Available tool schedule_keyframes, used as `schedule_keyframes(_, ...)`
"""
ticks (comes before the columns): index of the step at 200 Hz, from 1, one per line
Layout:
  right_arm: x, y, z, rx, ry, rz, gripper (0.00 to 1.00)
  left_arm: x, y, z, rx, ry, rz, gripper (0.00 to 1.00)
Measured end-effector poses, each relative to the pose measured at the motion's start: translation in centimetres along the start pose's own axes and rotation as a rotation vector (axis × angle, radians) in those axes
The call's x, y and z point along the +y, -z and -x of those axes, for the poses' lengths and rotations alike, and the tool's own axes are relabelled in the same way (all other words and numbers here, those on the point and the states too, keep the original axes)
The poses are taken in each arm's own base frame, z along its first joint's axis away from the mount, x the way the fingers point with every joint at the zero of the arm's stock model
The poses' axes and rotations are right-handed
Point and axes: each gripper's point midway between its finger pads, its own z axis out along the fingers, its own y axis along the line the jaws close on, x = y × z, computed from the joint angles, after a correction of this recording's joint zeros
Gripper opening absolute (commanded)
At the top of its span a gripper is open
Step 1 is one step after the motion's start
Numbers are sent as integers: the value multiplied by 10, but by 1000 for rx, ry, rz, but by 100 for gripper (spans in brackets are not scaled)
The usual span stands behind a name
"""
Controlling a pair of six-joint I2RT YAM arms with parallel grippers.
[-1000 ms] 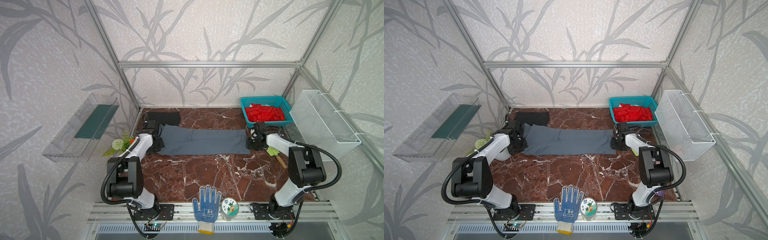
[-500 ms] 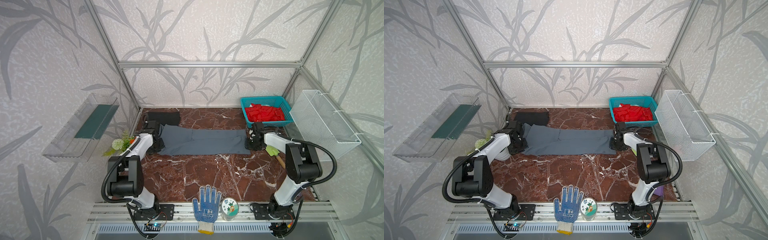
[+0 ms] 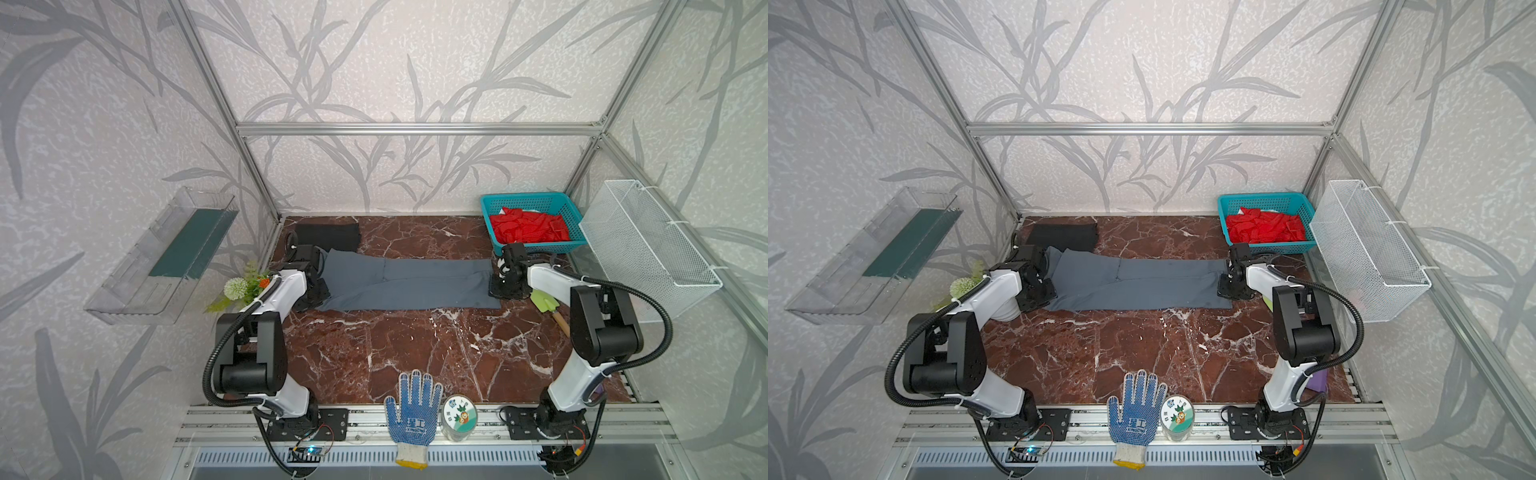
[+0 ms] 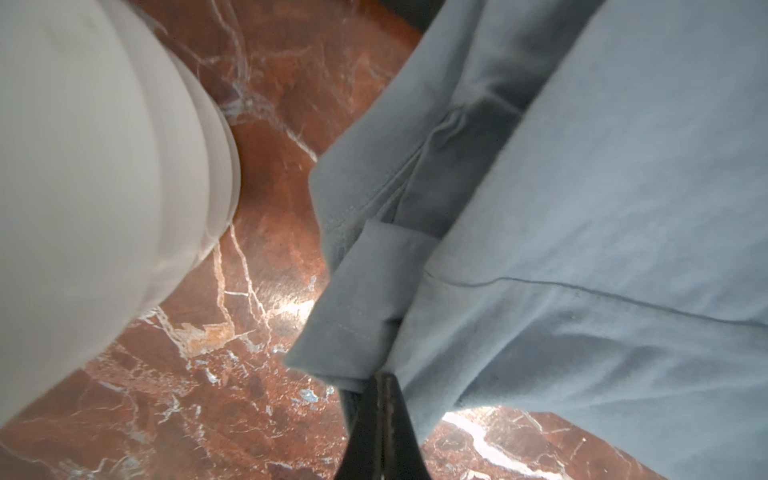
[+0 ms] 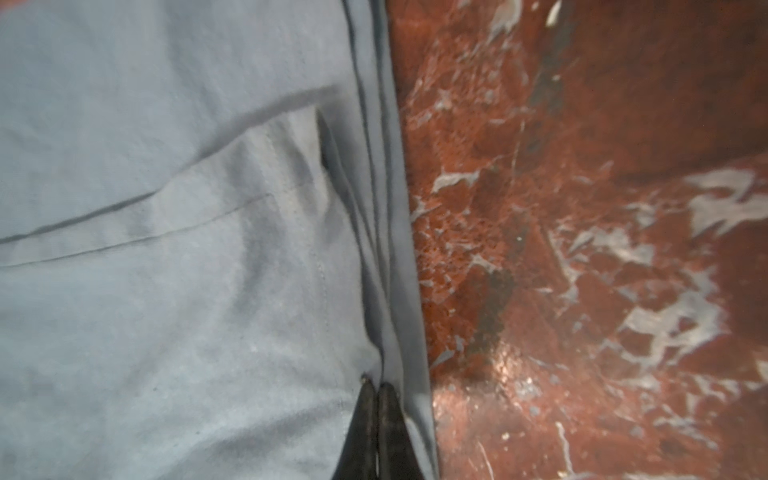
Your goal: Fold and stack the t-shirts
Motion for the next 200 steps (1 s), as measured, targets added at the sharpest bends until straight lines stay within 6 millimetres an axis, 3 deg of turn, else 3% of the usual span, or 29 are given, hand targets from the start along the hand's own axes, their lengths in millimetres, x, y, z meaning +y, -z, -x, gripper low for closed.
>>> schedule_keyframes(21, 3, 23, 4, -56, 2, 11, 0, 5, 3, -7, -21, 29, -8, 0)
schedule_keyframes(57, 2, 62, 0, -144, -10, 19, 0, 14, 24, 0, -141, 91, -20, 0)
schedule_keyframes(78, -8, 61, -20, -113, -23, -10, 0, 23, 24, -2, -164, 136, 17, 0)
schedule_keyframes(108, -25, 48, -57, -21, -49, -59, 0, 40, 10, -17, -140, 190, 94, 0)
schedule_keyframes(124, -30, 45, -72, 15, -60, -72, 41, 48, 0, -28, -118, 211, 133, 10)
schedule_keyframes(139, -33, 44, -78, 33, -62, -87, 59, 56, -6, -34, -112, 228, 170, 24)
schedule_keyframes(174, -35, 59, -76, -2, -58, -99, 62, 67, -3, -35, -150, 265, 214, 35)
schedule_keyframes(200, -15, 78, -55, -89, -20, -47, 62, 63, 14, -29, -214, 236, 195, 38)
